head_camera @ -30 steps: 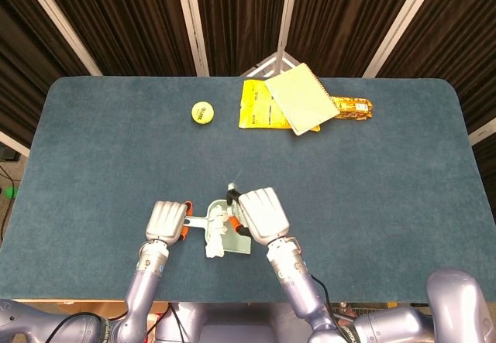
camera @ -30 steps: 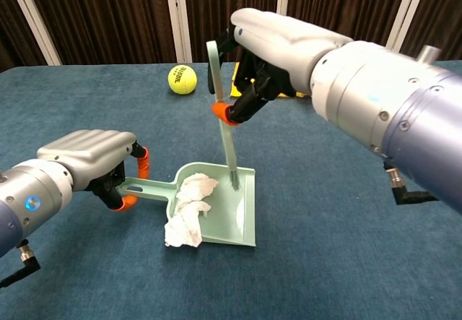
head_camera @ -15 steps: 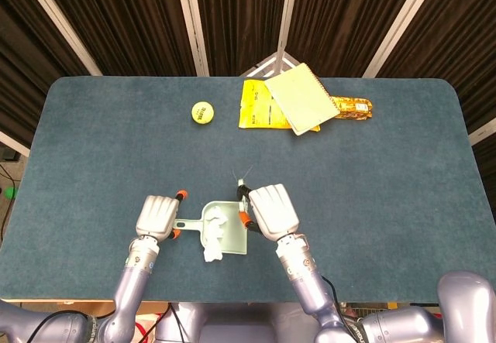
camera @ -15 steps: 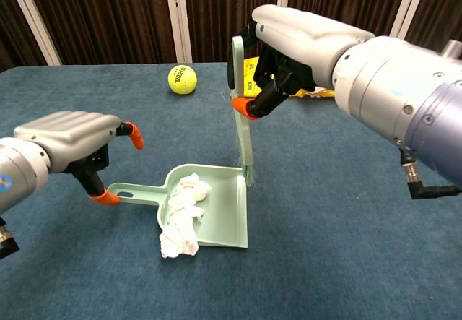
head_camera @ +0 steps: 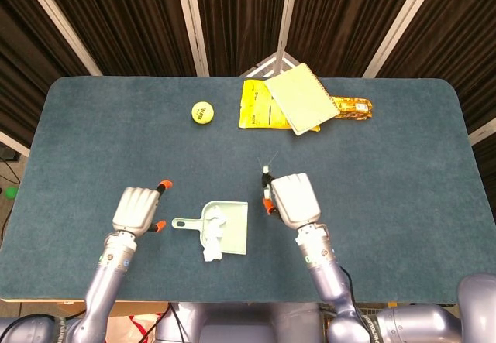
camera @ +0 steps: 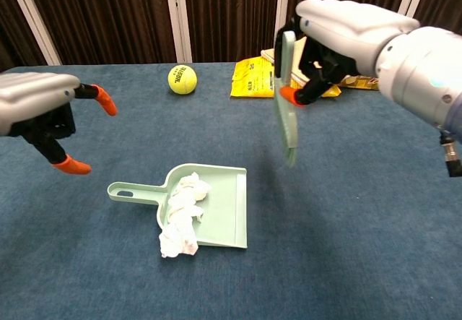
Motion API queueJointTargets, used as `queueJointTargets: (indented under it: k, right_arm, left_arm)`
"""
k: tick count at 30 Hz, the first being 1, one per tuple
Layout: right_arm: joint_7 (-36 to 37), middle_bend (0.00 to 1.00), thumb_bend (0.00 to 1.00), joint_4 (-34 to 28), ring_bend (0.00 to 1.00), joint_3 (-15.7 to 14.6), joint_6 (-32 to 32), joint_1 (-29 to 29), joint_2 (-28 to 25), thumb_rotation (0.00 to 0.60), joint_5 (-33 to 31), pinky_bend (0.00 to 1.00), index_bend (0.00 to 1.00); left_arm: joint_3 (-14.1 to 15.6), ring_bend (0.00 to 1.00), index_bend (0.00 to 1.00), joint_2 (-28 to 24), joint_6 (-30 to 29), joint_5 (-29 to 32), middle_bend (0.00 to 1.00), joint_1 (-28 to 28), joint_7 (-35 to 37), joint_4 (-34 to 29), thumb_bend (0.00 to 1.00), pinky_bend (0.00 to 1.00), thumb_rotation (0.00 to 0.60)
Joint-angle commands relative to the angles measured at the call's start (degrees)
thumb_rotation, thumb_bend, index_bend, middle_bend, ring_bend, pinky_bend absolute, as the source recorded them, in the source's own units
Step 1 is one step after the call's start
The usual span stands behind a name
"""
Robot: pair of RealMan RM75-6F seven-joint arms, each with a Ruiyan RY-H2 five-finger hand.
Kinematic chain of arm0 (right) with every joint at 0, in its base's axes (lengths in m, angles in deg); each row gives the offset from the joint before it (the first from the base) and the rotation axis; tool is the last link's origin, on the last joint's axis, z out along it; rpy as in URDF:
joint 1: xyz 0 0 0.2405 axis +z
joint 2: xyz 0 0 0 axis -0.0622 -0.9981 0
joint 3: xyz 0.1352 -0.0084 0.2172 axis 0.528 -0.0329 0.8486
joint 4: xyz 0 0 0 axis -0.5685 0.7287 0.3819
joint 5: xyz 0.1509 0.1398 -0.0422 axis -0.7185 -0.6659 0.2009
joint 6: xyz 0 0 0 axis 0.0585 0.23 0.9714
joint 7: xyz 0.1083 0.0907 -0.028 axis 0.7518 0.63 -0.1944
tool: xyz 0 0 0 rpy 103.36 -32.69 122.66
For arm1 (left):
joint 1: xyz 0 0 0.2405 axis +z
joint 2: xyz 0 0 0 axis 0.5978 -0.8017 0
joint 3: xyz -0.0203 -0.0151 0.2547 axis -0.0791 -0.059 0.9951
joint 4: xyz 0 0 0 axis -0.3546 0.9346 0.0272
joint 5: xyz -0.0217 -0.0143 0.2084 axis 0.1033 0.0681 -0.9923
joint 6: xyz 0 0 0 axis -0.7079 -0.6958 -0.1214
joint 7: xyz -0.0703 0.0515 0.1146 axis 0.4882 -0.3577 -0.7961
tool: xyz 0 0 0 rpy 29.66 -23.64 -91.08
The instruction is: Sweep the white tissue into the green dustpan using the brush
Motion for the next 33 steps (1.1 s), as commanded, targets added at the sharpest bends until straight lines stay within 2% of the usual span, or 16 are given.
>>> queueJointTargets:
  k: [1, 10, 13, 16, 18, 20, 21, 23, 26, 28, 30, 33]
  right_arm:
    - [-0.02, 0.93, 0.45, 1.15, 0.93, -0.94, -0.03, -0.79, -1.36, 0.600, 1.08, 0.85, 0.76]
    - [-1.54, 0.93, 0.45, 7.09, 0.93, -2.29, 1.46, -3.19, -5.30, 0.600, 2.60, 0.85, 0.76]
    - [-1.73, 0.93, 0.45, 8.32, 0.93, -2.19, 1.78, -4.15, -6.60, 0.600, 1.85, 0.84, 0.69]
    - [-2.87, 0.93, 0.45, 8.07, 0.90, -2.34, 2.02, -4.89, -7.81, 0.600, 0.95, 0.78, 0.45]
    - [-3.83, 0.88, 0.45, 6.97, 0.84, -2.49, 2.02, -5.32, -8.75, 0.600, 0.23, 0.73, 0.24]
    - [-4.65, 0.82, 0.45, 5.74, 0.79, -2.74, 1.94, -5.65, -9.52, 0.600, -0.33, 0.70, 0.07]
    - [-5.10, 0.80, 0.45, 5.24, 0.77, -2.90, 1.91, -5.74, -9.77, 0.600, -0.53, 0.69, 0.02]
    - [-6.08, 0.79, 0.45, 4.02, 0.76, -3.08, 2.03, -5.94, -10.33, 0.600, -0.95, 0.68, 0.01]
    - [-5.89, 0.74, 0.45, 2.28, 0.71, -3.05, 2.67, -6.52, -11.06, 0.600, -0.50, 0.67, 0.00]
    - [-5.57, 0.63, 0.44, 1.79, 0.61, -3.30, 2.95, -7.05, -11.81, 0.600, -0.02, 0.59, 0.00]
    - [-5.10, 0.46, 0.41, 1.16, 0.43, -3.39, 3.14, -7.61, -12.70, 0.600, 0.08, 0.42, 0.00]
    - [-4.38, 0.27, 0.39, -0.40, 0.21, -3.41, 3.08, -8.66, -14.77, 0.600, -0.84, 0.19, 0.00]
  left_arm:
    - [0.32, 1.00, 0.25, -3.09, 0.30, -1.77, 1.00, 1.31, 3.16, -1.69, 0.00, 1.00, 0.600]
    - [1.58, 1.00, 0.25, -10.18, 0.80, -5.95, 1.00, 4.10, 10.12, -3.61, 0.00, 1.00, 0.600]
    - [1.87, 1.00, 0.25, -11.78, 0.86, -7.06, 1.00, 4.94, 12.19, -3.76, 0.00, 1.00, 0.600]
    - [1.98, 1.00, 0.25, -12.91, 0.91, -7.88, 0.99, 5.51, 13.67, -3.83, 0.00, 1.00, 0.600]
    - [2.03, 1.00, 0.25, -13.64, 0.87, -8.44, 0.98, 5.93, 14.63, -3.95, 0.00, 1.00, 0.600]
    - [2.12, 0.99, 0.25, -14.19, 0.69, -9.01, 0.97, 6.37, 15.48, -4.04, 0.00, 1.00, 0.600]
    - [2.18, 0.99, 0.25, -14.41, 0.58, -9.28, 0.96, 6.59, 15.87, -4.08, 0.00, 1.00, 0.600]
    - [2.40, 0.97, 0.24, -15.02, 0.21, -10.11, 0.94, 7.21, 16.89, -4.11, 0.00, 1.00, 0.600]
    - [2.76, 0.88, 0.20, -16.10, -0.26, -11.72, 0.84, 8.19, 18.65, -4.22, 0.00, 0.98, 0.600]
    - [3.08, 0.78, 0.13, -17.01, -0.72, -12.96, 0.72, 8.95, 19.85, -4.35, 0.00, 0.92, 0.600]
    - [3.40, 0.60, 0.04, -17.87, -1.09, -14.12, 0.50, 9.66, 21.07, -4.47, 0.00, 0.77, 0.600]
    - [4.33, 0.36, 0.00, -19.53, -1.58, -16.68, 0.23, 10.99, 23.40, -4.37, 0.00, 0.53, 0.600]
